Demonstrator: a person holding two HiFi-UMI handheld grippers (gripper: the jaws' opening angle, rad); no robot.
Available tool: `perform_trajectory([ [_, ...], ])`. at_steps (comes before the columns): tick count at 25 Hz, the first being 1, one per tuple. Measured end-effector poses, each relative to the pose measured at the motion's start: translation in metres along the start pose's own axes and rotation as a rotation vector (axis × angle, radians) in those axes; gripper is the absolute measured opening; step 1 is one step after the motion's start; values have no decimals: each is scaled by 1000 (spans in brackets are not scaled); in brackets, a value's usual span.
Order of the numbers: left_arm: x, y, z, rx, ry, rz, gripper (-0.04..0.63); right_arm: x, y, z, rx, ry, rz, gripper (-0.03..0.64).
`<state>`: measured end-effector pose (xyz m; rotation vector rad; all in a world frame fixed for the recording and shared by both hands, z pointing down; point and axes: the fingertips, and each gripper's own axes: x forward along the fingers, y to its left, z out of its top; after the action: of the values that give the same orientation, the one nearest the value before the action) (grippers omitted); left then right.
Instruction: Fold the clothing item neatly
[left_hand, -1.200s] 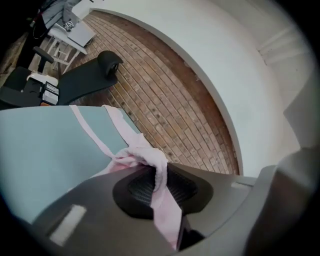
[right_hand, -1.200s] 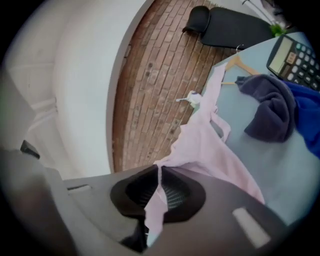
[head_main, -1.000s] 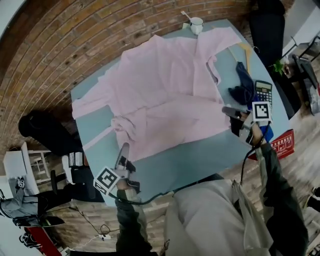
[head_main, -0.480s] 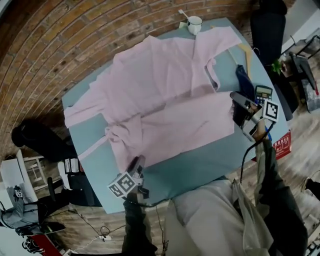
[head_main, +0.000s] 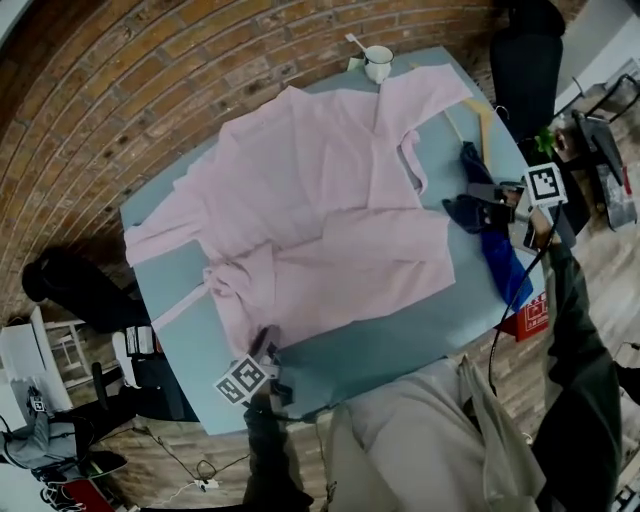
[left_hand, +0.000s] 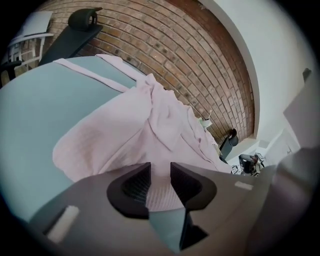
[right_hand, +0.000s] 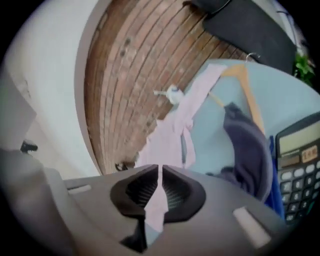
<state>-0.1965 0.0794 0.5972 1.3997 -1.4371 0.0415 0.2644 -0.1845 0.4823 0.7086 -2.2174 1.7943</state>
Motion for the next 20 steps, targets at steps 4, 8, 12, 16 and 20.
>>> perform_trajectory([
  [4,-11,-5,0,45,-45,16,140,-23,36,30,-297,-327,19,21],
  [8,-33,-62,34,256,-263,67,8,-10,61,3,-441,-448,-129,8],
  [12,-9,-149,62,384,-365,4,8,42,70,-20,-511,-357,-262,2],
  [16,37,-207,72,404,-355,-111,8,86,79,-30,-698,-301,-324,2],
  [20,79,-233,77,442,-290,-156,8,101,62,-6,-721,-311,-366,2],
])
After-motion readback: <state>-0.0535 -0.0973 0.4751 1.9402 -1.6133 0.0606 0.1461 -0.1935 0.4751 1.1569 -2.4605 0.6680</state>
